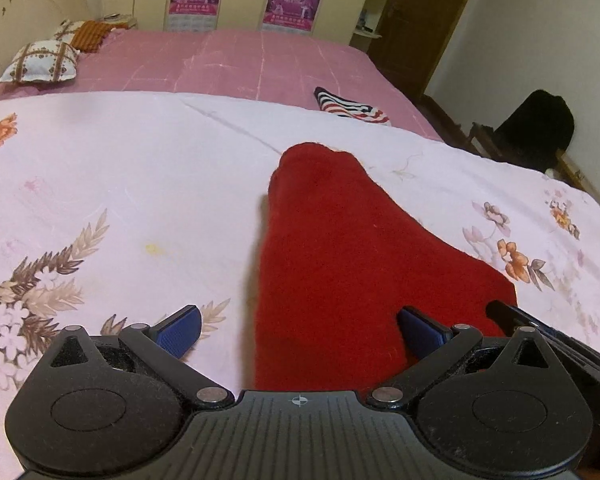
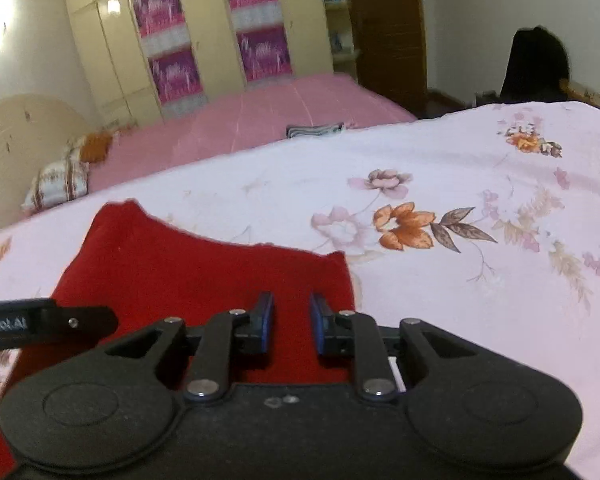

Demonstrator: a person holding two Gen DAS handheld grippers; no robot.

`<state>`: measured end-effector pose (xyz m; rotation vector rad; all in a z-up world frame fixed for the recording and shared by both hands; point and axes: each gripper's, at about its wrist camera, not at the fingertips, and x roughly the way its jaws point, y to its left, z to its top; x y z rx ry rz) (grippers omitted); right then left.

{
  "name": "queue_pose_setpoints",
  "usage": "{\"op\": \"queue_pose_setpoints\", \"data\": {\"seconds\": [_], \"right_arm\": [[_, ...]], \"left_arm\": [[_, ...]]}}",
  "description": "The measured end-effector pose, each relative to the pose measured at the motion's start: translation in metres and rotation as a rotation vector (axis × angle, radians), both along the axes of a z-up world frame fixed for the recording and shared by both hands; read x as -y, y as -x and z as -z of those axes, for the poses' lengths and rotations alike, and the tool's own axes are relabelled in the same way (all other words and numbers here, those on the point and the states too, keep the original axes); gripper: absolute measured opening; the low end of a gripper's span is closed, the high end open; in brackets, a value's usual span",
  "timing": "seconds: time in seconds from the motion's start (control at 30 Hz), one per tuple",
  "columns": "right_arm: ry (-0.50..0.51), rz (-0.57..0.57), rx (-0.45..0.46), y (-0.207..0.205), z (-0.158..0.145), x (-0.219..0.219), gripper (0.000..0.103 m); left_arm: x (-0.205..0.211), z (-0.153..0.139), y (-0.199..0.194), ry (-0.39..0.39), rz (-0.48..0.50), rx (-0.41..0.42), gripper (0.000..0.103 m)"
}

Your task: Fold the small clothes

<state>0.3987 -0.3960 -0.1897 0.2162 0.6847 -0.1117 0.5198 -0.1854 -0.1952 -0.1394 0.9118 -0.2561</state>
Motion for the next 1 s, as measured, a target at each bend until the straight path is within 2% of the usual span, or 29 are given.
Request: {"op": "queue_pose_setpoints", "data": {"seconds": [0.37, 0.57, 0.67, 0.8, 0.9, 1.0], "right_arm": [[-0.036, 0.010, 0.029, 0.001, 0.001, 0.003, 0.021], [-0.013, 0.004, 0.011, -0.001, -0.002, 0.000, 0.022], [-0.011, -0.013, -0.015, 0.000, -0.014, -0.001, 0.024], [-0.074, -0.034, 0.026, 0.023, -0.038, -0.001, 0.029], [-0.039, -0.076, 0.043, 0.046, -0.047, -0.011, 0.029], [0.031, -0.100, 0.011, 0.059, -0.035, -0.020, 0.028]], "left_arm": [[0.004, 0.004, -0.003, -0.019, 0.008, 0.029, 0.103], [0.003, -0.007, 0.005, -0.039, 0.009, 0.036, 0.103], [-0.006, -0.018, 0.016, -0.020, 0.004, 0.047, 0.103], [-0.017, -0.032, 0.042, -0.014, 0.037, 0.092, 0.103], [-0.021, -0.029, 0.055, -0.010, 0.047, 0.080, 0.103], [-0.019, -0.018, 0.058, -0.011, 0.045, 0.064, 0.103]]}}
